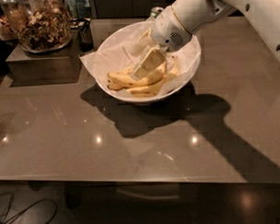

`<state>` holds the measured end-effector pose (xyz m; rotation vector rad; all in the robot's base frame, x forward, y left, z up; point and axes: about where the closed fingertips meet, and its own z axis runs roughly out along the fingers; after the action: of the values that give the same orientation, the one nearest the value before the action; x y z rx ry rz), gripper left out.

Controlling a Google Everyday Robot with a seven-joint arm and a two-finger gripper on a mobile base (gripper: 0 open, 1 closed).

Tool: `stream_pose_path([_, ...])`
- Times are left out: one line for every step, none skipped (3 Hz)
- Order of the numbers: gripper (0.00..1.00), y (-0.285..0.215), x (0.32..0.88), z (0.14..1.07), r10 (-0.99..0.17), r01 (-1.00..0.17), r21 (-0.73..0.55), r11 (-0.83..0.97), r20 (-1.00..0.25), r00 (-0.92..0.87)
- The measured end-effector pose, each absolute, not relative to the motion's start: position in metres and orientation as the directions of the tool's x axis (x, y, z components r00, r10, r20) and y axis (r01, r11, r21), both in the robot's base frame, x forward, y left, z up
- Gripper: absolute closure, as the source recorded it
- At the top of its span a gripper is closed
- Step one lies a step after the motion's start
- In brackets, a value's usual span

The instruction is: Pick banana from white bowl

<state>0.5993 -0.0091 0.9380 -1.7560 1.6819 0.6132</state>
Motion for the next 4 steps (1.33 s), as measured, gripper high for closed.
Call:
stream_pose_path([0.44, -0.007, 0.602, 0.932, -0.7, -0.993, -0.114, 0.029, -0.711, 0.061])
stream_pose_path([0.42, 0.0, 0.608, 0.921, -0.72, -0.995, -0.097, 0.029, -0.693, 0.046])
stream_pose_path([0.41, 0.005, 0.608, 0.91, -0.733, -0.997, -0.073, 0.026, -0.68, 0.03])
stream_pose_path([0.43, 0.007, 0.607, 0.902, -0.742, -0.998, -0.058, 0.038, -0.67, 0.011])
